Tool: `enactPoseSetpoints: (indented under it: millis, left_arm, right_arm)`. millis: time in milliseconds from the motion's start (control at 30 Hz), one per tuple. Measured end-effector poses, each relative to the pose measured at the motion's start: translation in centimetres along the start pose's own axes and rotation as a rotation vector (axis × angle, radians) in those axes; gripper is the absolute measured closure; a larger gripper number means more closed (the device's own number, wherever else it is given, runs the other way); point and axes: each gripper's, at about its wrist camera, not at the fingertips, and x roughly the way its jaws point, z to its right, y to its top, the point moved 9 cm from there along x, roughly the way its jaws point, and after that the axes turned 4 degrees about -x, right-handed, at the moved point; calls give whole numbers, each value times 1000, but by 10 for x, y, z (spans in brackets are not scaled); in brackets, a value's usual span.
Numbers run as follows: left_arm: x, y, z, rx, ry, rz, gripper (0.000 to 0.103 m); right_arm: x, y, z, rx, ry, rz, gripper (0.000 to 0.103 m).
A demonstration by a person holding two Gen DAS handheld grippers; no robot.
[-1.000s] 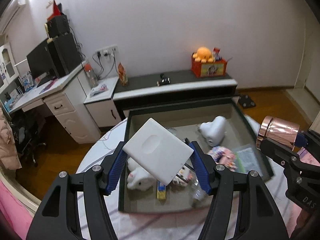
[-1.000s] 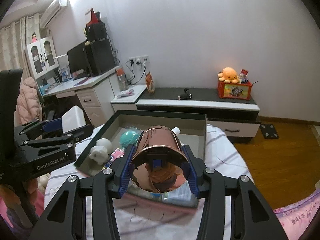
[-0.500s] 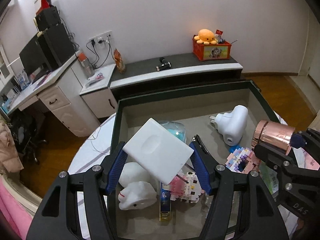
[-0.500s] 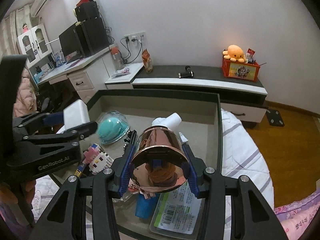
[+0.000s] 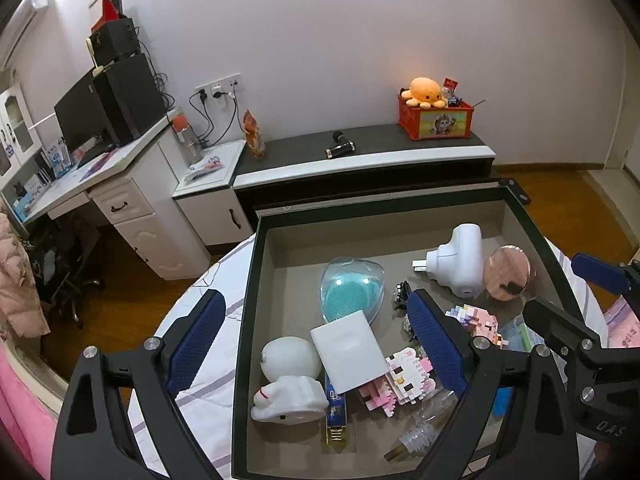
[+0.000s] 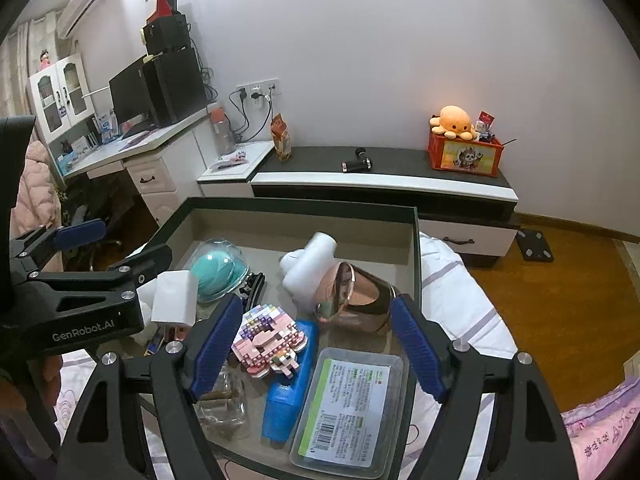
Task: Organize rigid objects
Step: 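Open both tools and withdraw them from the box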
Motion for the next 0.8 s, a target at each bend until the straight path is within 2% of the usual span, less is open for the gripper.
enactPoseSetpoints:
  millis: [300, 567, 800]
  left_arm:
    - [-10, -1, 1, -6, -8, 10, 9]
    - [-57, -4, -5, -35, -20, 79, 9]
    - [-101, -27, -8, -56, -30, 119, 9]
  right_arm:
    - [-13, 1, 0, -3, -13, 18, 24]
    - [-62, 4, -8, -12, -43, 85, 24]
    - [-111, -7, -18, -21, -51, 135, 24]
